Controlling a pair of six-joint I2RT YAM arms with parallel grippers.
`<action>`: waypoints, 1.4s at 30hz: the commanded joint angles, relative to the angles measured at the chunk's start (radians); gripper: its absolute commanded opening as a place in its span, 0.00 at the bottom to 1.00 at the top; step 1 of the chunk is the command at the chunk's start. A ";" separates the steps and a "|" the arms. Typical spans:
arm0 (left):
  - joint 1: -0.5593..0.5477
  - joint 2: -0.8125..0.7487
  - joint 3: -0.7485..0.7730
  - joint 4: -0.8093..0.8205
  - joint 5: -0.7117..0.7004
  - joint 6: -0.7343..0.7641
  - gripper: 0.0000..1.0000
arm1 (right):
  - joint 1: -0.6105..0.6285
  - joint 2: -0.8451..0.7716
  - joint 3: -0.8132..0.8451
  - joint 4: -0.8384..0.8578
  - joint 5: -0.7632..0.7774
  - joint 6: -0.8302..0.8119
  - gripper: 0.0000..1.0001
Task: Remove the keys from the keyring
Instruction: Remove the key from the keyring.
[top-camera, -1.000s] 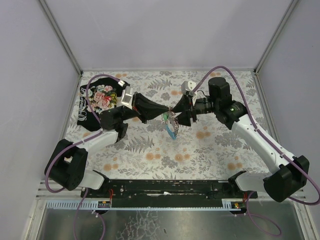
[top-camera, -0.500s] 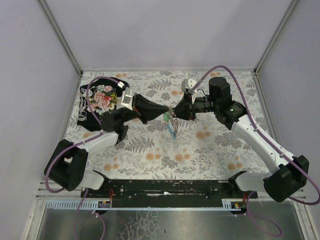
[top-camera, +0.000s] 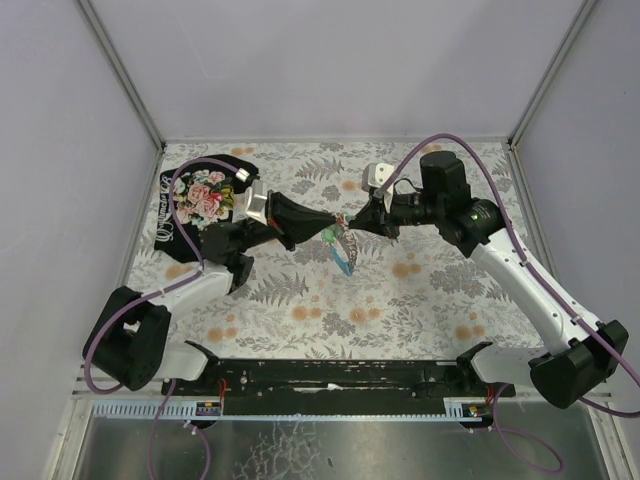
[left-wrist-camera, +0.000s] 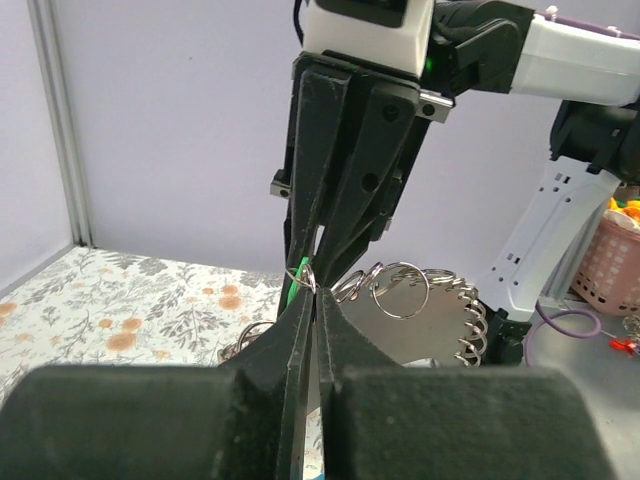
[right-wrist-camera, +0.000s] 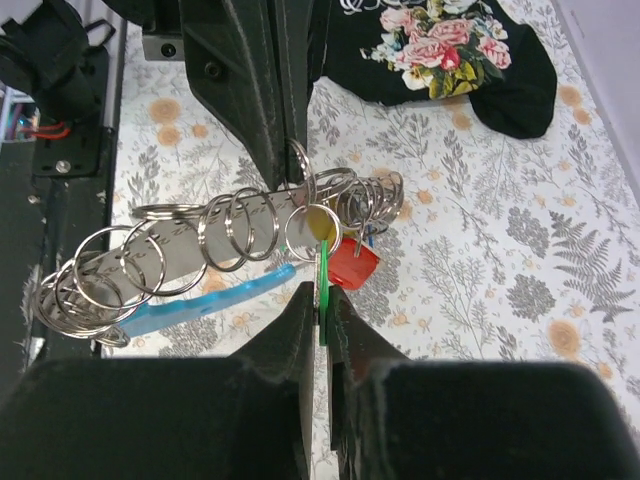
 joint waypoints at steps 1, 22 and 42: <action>-0.007 -0.046 -0.011 -0.026 -0.057 0.082 0.00 | 0.003 -0.012 0.051 -0.072 0.058 -0.106 0.00; -0.062 -0.104 -0.095 -0.145 -0.231 0.295 0.00 | 0.107 0.090 0.069 -0.161 0.122 -0.215 0.00; -0.062 -0.241 -0.157 -0.382 -0.335 0.443 0.00 | 0.106 0.124 0.218 -0.289 0.181 -0.234 0.00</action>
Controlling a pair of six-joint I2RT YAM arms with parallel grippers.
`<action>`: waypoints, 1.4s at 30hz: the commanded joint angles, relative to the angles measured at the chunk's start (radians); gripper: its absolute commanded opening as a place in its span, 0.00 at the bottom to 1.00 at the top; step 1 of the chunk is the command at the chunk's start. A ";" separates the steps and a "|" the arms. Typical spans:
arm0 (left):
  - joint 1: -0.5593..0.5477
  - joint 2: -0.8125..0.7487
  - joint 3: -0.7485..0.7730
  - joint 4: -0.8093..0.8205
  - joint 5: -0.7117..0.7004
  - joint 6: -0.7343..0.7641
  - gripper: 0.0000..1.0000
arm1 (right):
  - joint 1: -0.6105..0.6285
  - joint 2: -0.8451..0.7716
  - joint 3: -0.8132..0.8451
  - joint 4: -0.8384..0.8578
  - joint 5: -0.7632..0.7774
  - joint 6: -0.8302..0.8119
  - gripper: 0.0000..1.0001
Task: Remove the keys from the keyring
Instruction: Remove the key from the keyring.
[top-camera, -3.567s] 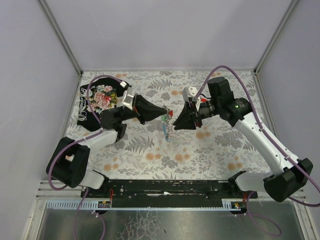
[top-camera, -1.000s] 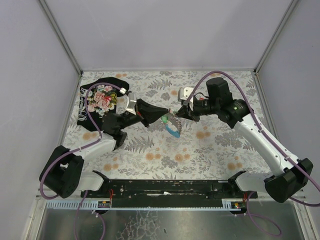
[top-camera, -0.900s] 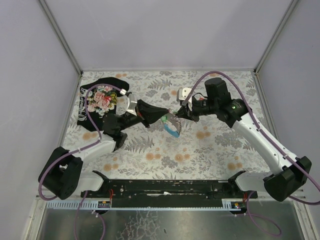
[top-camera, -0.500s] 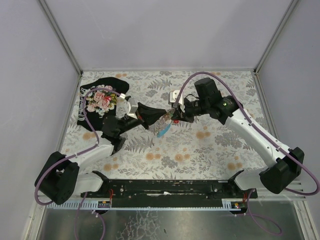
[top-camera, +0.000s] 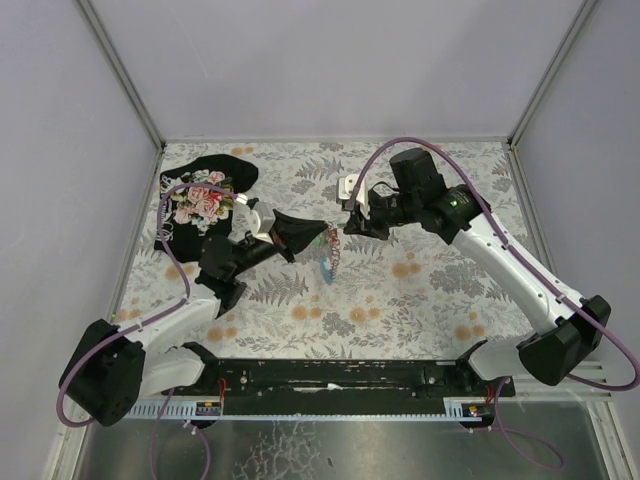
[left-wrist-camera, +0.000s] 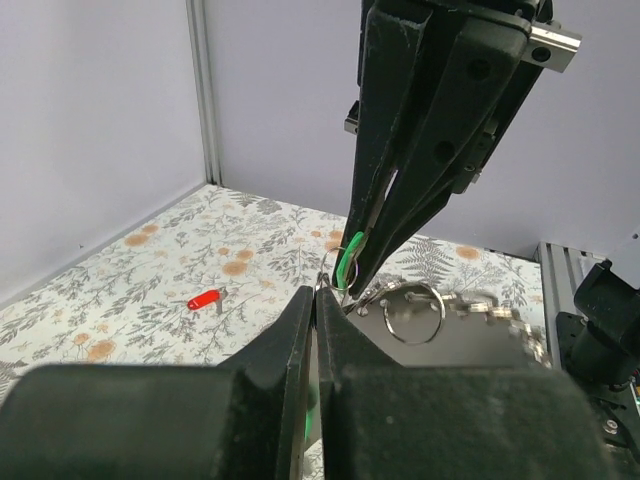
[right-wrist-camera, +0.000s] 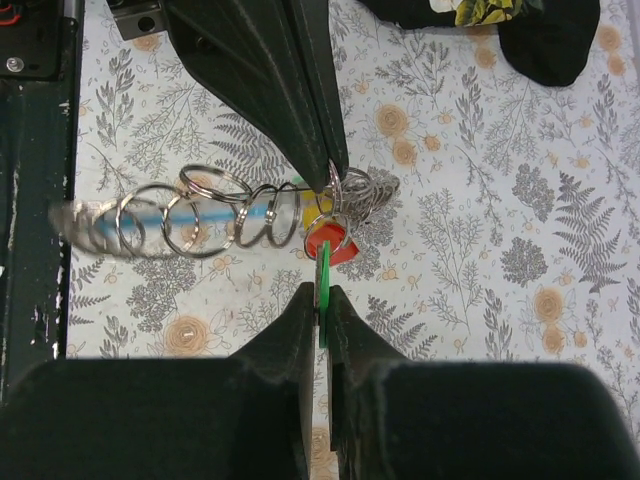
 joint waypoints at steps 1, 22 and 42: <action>0.003 -0.029 -0.007 -0.020 -0.072 0.043 0.00 | 0.005 0.001 0.057 -0.032 -0.001 -0.012 0.00; 0.004 0.076 0.003 -0.082 -0.023 0.056 0.00 | 0.137 0.112 0.209 -0.239 0.317 -0.182 0.00; 0.004 0.300 -0.035 0.293 0.084 -0.142 0.00 | 0.229 0.180 0.270 -0.301 0.507 -0.339 0.01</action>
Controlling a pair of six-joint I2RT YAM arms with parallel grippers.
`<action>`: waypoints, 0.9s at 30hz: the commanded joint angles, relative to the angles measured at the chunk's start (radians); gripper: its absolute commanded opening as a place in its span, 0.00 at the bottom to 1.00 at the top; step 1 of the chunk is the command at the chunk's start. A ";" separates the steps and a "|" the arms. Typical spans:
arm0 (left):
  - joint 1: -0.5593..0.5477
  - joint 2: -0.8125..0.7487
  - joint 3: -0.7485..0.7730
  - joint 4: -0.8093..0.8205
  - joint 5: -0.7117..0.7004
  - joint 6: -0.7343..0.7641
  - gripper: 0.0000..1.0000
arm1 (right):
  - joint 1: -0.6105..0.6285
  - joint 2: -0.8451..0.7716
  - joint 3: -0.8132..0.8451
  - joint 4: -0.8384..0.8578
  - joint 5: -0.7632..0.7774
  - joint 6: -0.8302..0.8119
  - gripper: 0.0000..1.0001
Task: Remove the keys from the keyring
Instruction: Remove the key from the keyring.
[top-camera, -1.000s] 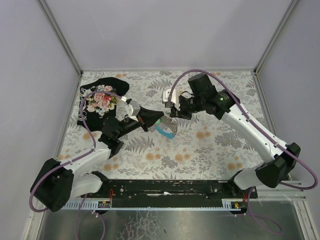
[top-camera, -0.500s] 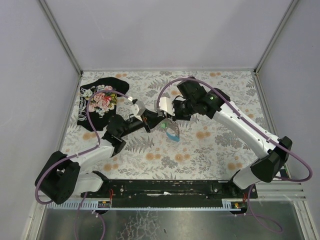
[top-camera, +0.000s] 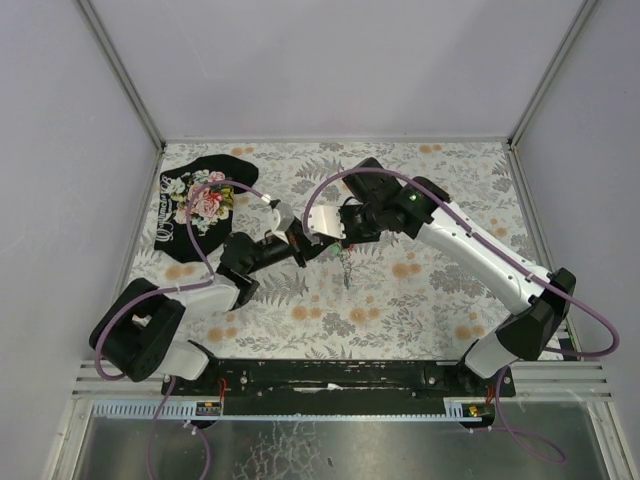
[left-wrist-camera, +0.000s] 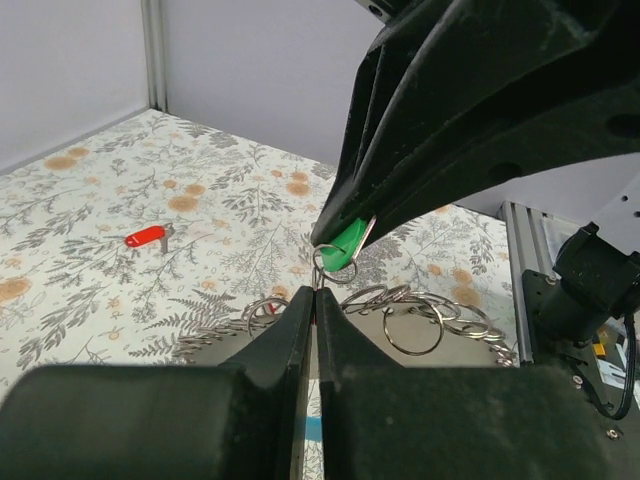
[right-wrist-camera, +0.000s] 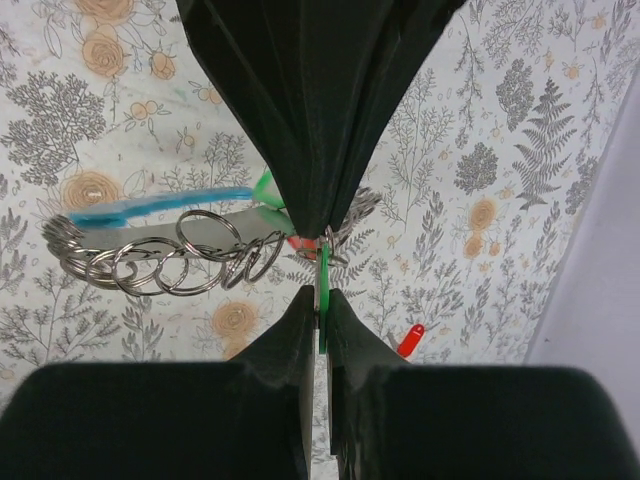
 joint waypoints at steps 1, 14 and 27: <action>0.007 0.069 -0.017 0.178 0.031 -0.080 0.00 | 0.046 0.003 0.057 -0.002 0.067 -0.084 0.01; 0.008 0.259 0.030 0.410 0.121 -0.254 0.00 | 0.146 0.050 0.091 -0.054 0.289 -0.216 0.05; 0.006 0.295 0.095 0.423 0.155 -0.332 0.00 | 0.259 0.059 0.061 -0.035 0.476 -0.320 0.15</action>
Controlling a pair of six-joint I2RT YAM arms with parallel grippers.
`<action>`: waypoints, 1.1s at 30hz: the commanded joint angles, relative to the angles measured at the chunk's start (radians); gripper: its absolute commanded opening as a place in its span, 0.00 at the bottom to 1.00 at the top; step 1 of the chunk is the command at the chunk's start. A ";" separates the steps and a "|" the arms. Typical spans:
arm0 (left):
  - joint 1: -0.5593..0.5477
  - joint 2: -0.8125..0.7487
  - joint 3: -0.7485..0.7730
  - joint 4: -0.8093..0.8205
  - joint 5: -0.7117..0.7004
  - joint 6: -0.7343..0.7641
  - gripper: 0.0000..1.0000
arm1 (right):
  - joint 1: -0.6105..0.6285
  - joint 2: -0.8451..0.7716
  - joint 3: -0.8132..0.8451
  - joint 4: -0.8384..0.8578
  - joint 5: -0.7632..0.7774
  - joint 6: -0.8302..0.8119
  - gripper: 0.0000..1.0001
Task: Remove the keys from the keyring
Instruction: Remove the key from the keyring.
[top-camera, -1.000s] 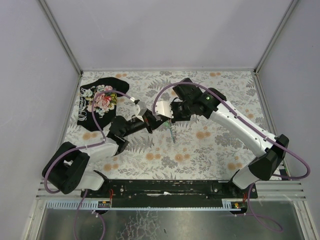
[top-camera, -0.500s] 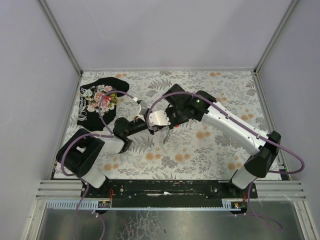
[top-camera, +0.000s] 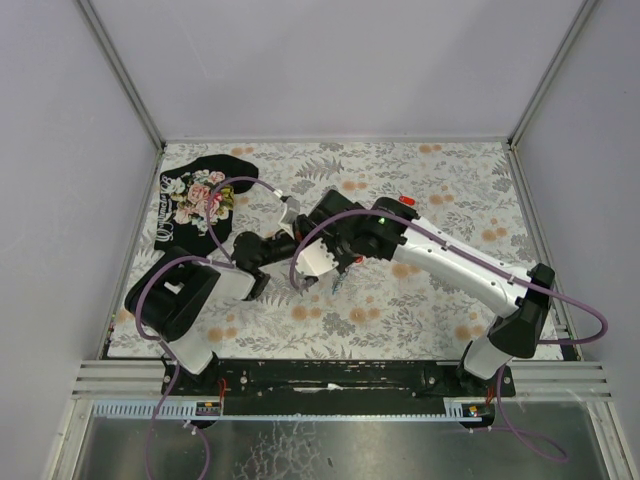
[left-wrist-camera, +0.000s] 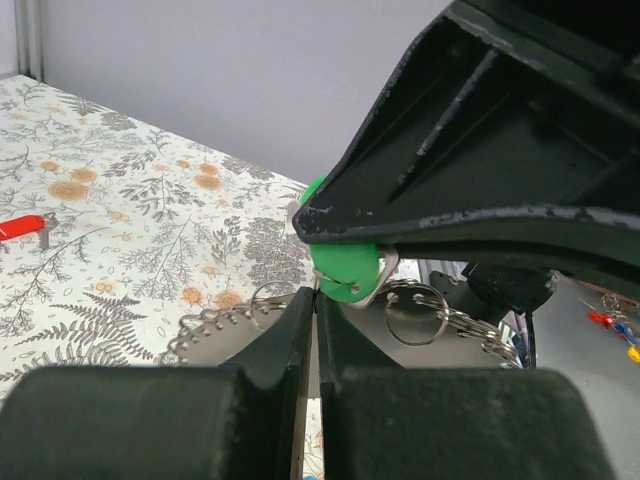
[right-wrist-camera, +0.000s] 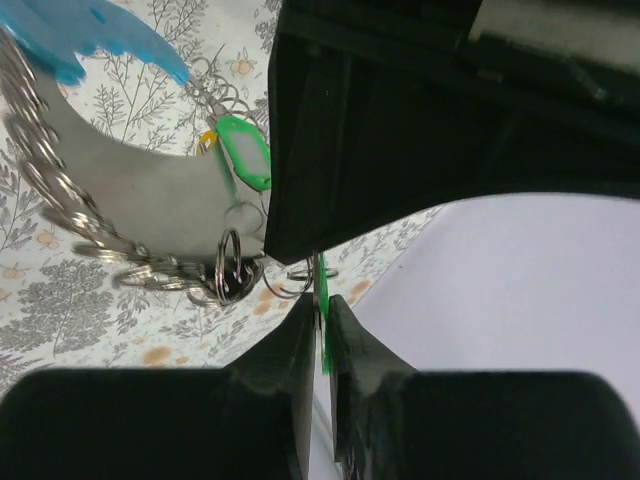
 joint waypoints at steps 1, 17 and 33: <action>-0.001 0.012 0.043 0.076 0.008 -0.041 0.00 | 0.053 -0.003 0.031 0.077 0.062 -0.067 0.16; -0.001 -0.013 0.060 0.080 -0.026 -0.082 0.00 | 0.072 -0.005 0.069 0.130 0.074 -0.045 0.40; 0.000 -0.036 0.059 0.083 -0.037 -0.094 0.00 | 0.006 0.065 0.352 -0.056 -0.126 0.135 0.50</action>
